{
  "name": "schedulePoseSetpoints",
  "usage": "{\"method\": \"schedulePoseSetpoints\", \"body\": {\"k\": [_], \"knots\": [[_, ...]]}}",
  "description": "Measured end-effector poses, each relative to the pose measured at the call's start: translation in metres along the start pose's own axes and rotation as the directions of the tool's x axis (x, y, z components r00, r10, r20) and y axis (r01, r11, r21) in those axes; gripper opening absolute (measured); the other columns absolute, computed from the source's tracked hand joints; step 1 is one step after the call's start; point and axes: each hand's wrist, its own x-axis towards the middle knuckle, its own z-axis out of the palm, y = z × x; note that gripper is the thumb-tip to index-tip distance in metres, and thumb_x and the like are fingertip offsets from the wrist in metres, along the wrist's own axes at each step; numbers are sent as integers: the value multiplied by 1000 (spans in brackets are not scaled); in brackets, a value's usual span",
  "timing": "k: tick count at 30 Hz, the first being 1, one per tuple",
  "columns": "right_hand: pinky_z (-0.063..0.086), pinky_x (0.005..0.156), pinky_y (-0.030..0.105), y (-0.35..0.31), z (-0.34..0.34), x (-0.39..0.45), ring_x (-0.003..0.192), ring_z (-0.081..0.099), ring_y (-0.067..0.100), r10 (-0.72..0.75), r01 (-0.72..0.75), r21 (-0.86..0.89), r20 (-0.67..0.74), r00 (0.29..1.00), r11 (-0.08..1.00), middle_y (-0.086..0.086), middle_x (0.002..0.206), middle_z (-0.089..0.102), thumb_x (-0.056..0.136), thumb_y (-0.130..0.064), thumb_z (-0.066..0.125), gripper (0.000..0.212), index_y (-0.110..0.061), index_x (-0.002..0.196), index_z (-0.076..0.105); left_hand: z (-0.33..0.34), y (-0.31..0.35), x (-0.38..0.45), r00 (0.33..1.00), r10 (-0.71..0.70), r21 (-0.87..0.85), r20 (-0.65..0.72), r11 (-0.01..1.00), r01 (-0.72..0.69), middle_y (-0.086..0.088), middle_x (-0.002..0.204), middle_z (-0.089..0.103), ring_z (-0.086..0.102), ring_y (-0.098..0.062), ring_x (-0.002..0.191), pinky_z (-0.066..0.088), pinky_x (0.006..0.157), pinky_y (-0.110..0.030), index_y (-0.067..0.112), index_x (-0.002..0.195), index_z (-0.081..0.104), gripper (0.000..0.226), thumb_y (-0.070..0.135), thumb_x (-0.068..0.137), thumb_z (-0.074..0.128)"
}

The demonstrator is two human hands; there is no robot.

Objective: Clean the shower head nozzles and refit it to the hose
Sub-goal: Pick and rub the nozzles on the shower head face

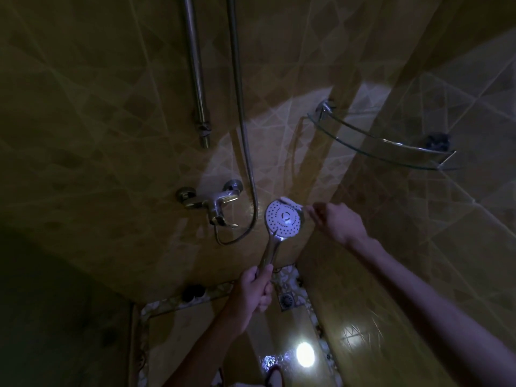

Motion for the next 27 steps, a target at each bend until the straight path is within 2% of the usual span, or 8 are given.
{"method": "schedulePoseSetpoints", "body": {"k": [2,7,9,12,14,20,25,27], "knots": [[51,66,34,7,-1,0,84,67,31,18,-16,56,-34,999,998,10,84,68,96,-59,29,48,-24,98,62,2,1,0,1000,2,-11,0,1000,-2,6,49,41,30,-4,31,18,33,-10,17,75,39,26,30,93,51],[46,59,29,-2,23,-37,75,66,22,-147,145,38,64,987,989,0,75,65,89,-70,14,57,-28,83,53,4,2,-1,1000,11,-19,-9,1000,-11,7,46,42,30,-4,30,18,34,-9,14,79,40,23,29,94,50],[48,61,31,3,21,-35,76,66,23,-102,102,42,10,995,994,3,78,67,86,-72,11,63,-28,86,56,3,0,-1,1000,3,-14,-5,1000,-3,8,45,42,30,-4,29,18,34,-8,13,81,40,23,29,94,50],[51,66,35,15,11,-22,84,67,30,69,-63,95,-62,996,994,11,88,70,96,-60,27,52,-24,102,64,4,-2,-5,1000,7,-14,7,1000,-7,6,48,42,31,-4,31,19,33,-10,14,80,41,23,29,94,50],[54,70,39,19,11,-21,87,67,30,84,-72,118,-100,991,990,11,91,71,96,-58,28,51,-24,105,64,6,-1,-6,1000,12,-20,12,1000,-11,6,48,42,31,-4,31,19,33,-10,14,78,41,24,29,94,50],[55,63,37,2,32,-53,75,68,22,-122,121,73,16,992,990,2,77,69,87,-71,12,65,-27,95,60,4,0,-1,999,-33,-14,-15,999,33,8,44,42,32,-4,28,19,33,-9,13,78,41,25,31,94,49],[55,70,39,23,17,-24,85,67,27,126,-117,175,-37,991,977,8,87,71,95,-60,28,52,-26,103,66,7,1,-8,1000,-26,-44,6,999,26,6,48,41,30,-4,30,18,35,-9,15,80,41,23,30,95,49],[54,69,38,22,17,-25,83,67,25,112,-103,222,-29,993,970,6,83,70,97,-55,33,45,-25,103,67,8,3,-8,1000,-28,-47,8,998,28,6,47,41,30,-4,29,18,35,-8,15,78,41,24,30,95,49]]}}
